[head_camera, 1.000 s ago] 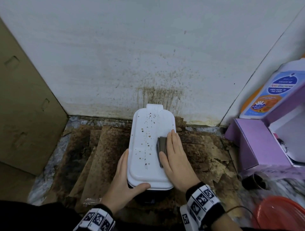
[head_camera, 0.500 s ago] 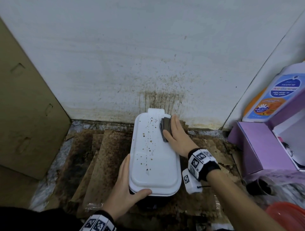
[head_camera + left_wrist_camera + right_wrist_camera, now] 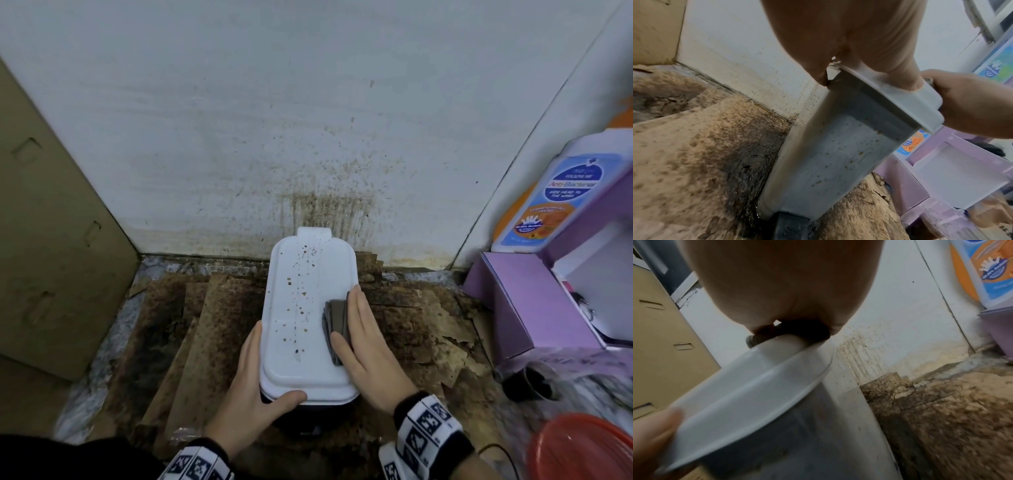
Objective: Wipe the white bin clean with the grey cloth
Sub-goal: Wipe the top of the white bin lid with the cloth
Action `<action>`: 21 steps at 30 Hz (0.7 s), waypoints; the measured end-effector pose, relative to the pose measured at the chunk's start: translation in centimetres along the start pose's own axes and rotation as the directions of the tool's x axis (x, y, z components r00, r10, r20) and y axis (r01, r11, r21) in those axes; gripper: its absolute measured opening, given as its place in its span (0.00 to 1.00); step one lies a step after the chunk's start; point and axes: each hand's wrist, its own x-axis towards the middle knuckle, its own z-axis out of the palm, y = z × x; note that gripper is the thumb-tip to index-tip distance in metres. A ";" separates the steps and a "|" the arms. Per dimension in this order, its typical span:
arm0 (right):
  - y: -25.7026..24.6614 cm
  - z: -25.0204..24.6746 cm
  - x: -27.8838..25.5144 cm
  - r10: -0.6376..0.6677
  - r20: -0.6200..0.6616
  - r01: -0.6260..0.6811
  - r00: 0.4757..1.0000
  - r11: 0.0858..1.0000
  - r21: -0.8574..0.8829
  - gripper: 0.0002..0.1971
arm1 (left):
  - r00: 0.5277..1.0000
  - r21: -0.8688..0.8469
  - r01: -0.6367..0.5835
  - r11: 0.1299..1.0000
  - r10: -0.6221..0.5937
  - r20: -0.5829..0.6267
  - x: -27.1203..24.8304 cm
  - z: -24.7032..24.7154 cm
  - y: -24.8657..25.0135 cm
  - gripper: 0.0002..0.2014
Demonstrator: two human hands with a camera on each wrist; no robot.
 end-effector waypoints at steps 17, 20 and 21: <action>1.1 -2.9 7.9 0.072 0.080 -0.071 0.994 0.997 -0.019 0.40 | 1.000 0.029 -0.009 1.000 0.009 0.021 0.0 -0.1 0.2 0.60; 0.6 -1.5 3.9 0.052 0.053 -0.052 0.997 0.999 -0.008 0.39 | 1.000 0.012 -0.028 1.000 0.028 0.009 0.0 -0.1 0.2 0.60; 0.3 -0.9 2.5 0.038 0.037 -0.038 0.999 0.999 -0.011 0.39 | 1.000 0.013 -0.031 0.999 0.031 0.005 0.0 0.0 0.2 0.60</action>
